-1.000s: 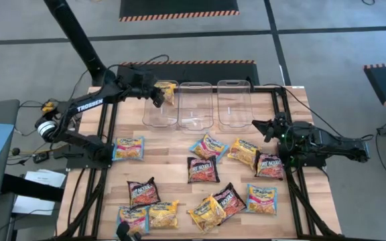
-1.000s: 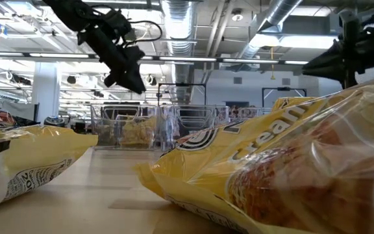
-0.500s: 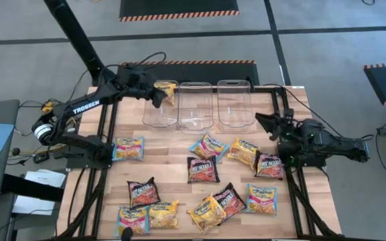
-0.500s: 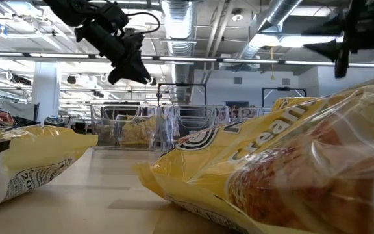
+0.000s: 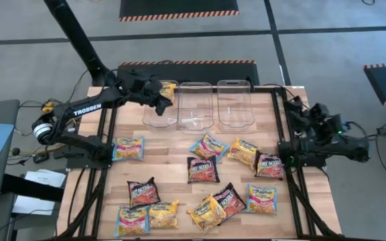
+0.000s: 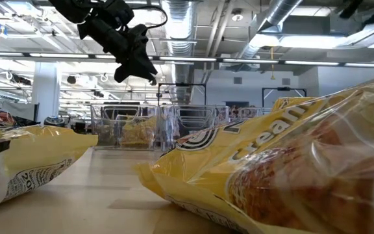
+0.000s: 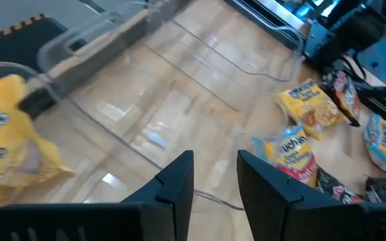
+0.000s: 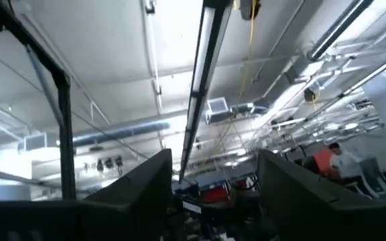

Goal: Sort Maruchan noodles
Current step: Put the blue noodle pack in the right transparent bin

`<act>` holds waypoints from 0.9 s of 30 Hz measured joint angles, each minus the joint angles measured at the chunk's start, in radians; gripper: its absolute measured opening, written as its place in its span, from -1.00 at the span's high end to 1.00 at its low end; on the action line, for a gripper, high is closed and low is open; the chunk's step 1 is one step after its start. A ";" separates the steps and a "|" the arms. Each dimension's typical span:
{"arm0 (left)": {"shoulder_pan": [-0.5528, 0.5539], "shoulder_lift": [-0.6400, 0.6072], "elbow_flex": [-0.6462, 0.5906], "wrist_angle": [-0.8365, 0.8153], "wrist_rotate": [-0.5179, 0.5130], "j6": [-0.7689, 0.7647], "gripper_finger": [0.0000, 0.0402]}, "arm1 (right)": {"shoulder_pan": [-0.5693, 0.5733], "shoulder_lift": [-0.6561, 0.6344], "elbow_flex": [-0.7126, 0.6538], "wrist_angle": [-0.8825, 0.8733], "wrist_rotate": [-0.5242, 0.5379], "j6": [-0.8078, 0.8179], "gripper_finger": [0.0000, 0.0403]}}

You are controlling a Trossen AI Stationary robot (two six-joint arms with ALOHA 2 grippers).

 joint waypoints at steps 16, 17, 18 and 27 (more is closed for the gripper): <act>-0.078 0.000 0.000 -0.002 -0.035 -0.045 0.50 | 0.002 0.354 0.507 -0.830 -0.231 0.304 -0.22; -0.078 0.000 0.000 -0.002 -0.039 -0.045 0.50 | 0.002 0.377 0.521 -0.833 -0.273 0.305 -0.22; -0.078 0.000 0.000 -0.002 -0.041 -0.050 0.50 | 0.003 0.398 0.535 -0.833 -0.314 0.307 -0.22; -0.078 0.000 0.000 -0.002 -0.056 -0.060 0.50 | 0.081 0.535 0.630 -1.063 -0.439 0.393 -0.22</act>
